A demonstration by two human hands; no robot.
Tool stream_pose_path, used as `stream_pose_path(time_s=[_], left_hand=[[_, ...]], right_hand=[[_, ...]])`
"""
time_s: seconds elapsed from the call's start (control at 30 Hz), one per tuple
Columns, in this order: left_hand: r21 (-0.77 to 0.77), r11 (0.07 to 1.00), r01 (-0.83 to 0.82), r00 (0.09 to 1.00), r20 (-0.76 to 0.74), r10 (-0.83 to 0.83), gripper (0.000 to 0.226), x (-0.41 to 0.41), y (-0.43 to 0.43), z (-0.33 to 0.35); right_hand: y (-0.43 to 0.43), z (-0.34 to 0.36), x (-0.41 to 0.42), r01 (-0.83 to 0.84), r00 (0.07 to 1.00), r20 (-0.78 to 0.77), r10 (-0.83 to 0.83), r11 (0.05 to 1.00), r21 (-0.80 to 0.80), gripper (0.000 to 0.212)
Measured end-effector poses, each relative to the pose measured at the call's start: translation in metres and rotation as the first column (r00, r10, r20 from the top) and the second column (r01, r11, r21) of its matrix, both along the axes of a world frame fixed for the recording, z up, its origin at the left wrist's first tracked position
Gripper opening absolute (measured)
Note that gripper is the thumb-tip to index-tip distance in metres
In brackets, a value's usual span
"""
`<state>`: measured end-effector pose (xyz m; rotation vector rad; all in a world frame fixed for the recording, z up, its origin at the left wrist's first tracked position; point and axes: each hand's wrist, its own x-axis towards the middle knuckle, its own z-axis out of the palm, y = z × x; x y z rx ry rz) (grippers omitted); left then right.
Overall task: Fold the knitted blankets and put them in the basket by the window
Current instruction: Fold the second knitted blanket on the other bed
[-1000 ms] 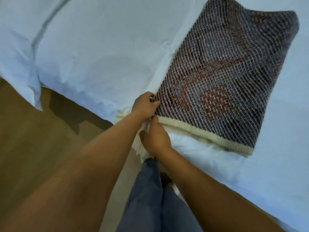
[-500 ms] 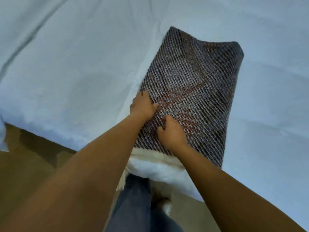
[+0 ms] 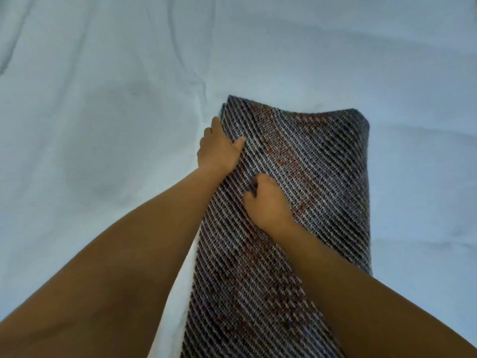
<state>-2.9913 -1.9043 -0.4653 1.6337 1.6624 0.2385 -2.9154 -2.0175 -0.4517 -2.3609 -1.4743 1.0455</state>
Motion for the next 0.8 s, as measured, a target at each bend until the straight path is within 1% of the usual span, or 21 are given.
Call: stream_pose_path(time_s=[0.1, 0.2, 0.23, 0.27, 0.37, 0.43, 0.5, 0.53, 0.57, 0.6, 0.63, 0.67, 0.7, 0.73, 0.77, 0.8], left_hand=[[-0.006, 0.999, -0.043, 0.999, 0.019, 0.043, 0.061, 0.013, 0.041, -0.001], [-0.018, 1.000, -0.006, 0.994, 0.109, 0.008, 0.039, 0.027, 0.065, -0.003], [-0.016, 1.000, -0.014, 0.991, 0.131, 0.016, 0.031, 0.029, 0.069, -0.005], [-0.017, 0.999, -0.047, 0.988, 0.147, 0.050, 0.028, 0.030, 0.071, -0.006], [-0.025, 0.988, -0.152, 0.978, 0.142, 0.154, 0.026, 0.023, 0.075, -0.019], [-0.089, 0.981, -0.170, 0.975, 0.128, 0.181, 0.029, 0.018, 0.074, -0.029], [-0.152, 0.970, -0.190, 0.968, 0.134, 0.210, 0.041, 0.018, 0.076, -0.033], [-0.153, 0.968, -0.201, 0.968, 0.119, 0.220, 0.048, 0.021, 0.075, -0.032], [-0.122, 0.972, -0.201, 0.974, 0.081, 0.212, 0.057, 0.023, 0.074, -0.029], [-0.049, 0.985, -0.166, 0.986, 0.013, 0.167, 0.065, 0.027, 0.072, -0.024], [0.061, 0.995, -0.083, 0.994, -0.068, 0.087, 0.072, 0.030, 0.068, -0.018], [0.176, 0.983, 0.052, 0.990, -0.140, -0.028, 0.076, 0.036, 0.064, -0.012], [0.269, 0.939, 0.215, 0.966, -0.201, -0.163, 0.076, 0.043, 0.059, -0.007], [0.312, 0.874, 0.373, 0.919, -0.254, -0.302, 0.072, 0.053, 0.054, -0.003], [0.310, 0.808, 0.501, 0.859, -0.289, -0.422, 0.066, 0.065, 0.049, 0.000], [0.273, 0.762, 0.588, 0.803, -0.311, -0.508, 0.061, 0.077, 0.043, 0.001]], right_hand=[[0.030, 0.002, 0.010, 0.008, 0.999, 0.039, -0.010, 0.999, 0.046, 0.032], [0.056, 0.005, 0.023, 0.010, 0.999, 0.051, -0.014, 0.997, 0.074, 0.036], [0.063, 0.005, 0.027, -0.001, 0.998, 0.062, -0.004, 0.997, 0.077, 0.038], [0.069, 0.004, 0.030, -0.016, 0.997, 0.077, 0.010, 0.997, 0.073, 0.040], [0.084, 0.000, 0.036, -0.027, 0.995, 0.103, 0.021, 0.998, 0.058, 0.043], [0.088, -0.003, 0.035, -0.011, 0.996, 0.092, 0.007, 0.999, 0.038, 0.042], [0.093, -0.006, 0.037, 0.005, 0.997, 0.075, -0.008, 0.999, 0.042, 0.042], [0.094, -0.007, 0.039, 0.018, 0.998, 0.060, -0.021, 0.998, 0.055, 0.042], [0.095, -0.006, 0.044, 0.030, 0.998, 0.054, -0.034, 0.996, 0.079, 0.042], [0.095, -0.006, 0.051, 0.038, 0.996, 0.077, -0.047, 0.993, 0.114, 0.042], [0.096, -0.005, 0.062, 0.037, 0.989, 0.133, -0.058, 0.987, 0.156, 0.042], [0.096, -0.003, 0.075, 0.032, 0.976, 0.207, -0.073, 0.981, 0.192, 0.043], [0.096, -0.002, 0.091, 0.032, 0.958, 0.273, -0.092, 0.976, 0.217, 0.045], [0.095, 0.000, 0.106, 0.036, 0.940, 0.322, -0.111, 0.972, 0.230, 0.047], [0.093, 0.001, 0.124, 0.043, 0.926, 0.357, -0.125, 0.972, 0.229, 0.050], [0.092, 0.003, 0.142, 0.051, 0.917, 0.378, -0.130, 0.976, 0.212, 0.054]])
